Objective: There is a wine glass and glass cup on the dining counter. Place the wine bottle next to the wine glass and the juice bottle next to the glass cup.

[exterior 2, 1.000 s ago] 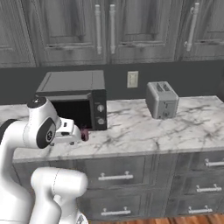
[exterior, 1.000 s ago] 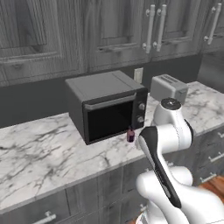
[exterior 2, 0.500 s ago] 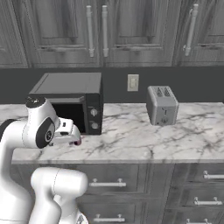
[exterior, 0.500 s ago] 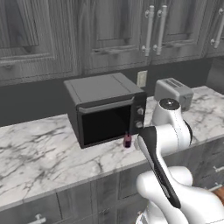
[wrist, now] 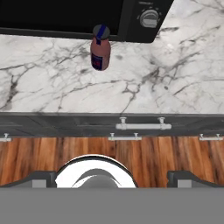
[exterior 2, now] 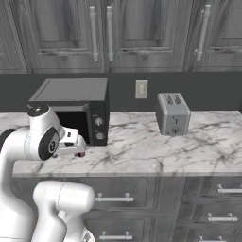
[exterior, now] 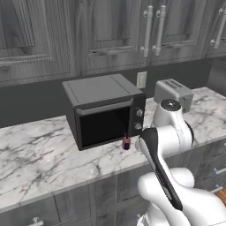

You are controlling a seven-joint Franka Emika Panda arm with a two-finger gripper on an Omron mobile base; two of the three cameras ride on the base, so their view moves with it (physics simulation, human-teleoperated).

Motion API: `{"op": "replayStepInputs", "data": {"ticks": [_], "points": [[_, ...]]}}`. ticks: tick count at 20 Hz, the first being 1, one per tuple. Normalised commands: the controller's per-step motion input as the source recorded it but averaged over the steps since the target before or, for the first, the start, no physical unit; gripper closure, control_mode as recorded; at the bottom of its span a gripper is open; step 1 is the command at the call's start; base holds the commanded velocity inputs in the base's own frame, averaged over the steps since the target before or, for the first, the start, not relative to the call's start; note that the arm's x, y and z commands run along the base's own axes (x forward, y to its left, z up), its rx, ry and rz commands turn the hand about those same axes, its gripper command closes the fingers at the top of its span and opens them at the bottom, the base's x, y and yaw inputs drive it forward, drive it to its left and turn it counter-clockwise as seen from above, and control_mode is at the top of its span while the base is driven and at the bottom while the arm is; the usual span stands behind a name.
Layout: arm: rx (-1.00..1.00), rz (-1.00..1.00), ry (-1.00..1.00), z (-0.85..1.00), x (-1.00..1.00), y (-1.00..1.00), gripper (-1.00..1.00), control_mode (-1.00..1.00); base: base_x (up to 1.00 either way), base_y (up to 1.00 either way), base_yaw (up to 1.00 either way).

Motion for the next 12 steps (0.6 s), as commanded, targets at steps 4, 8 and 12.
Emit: {"op": "replayStepInputs", "data": {"ticks": [4,8,12], "points": [[0.00,0.00,0.00,0.00,0.00,0.00,-1.00,1.00,0.28,0.04,-0.03],[0.00,0.00,0.00,0.00,0.00,0.00,-1.00,1.00,0.27,0.01,-0.01],[0.00,0.00,0.00,0.00,0.00,0.00,-1.00,1.00,0.11,0.00,-0.01]]}}
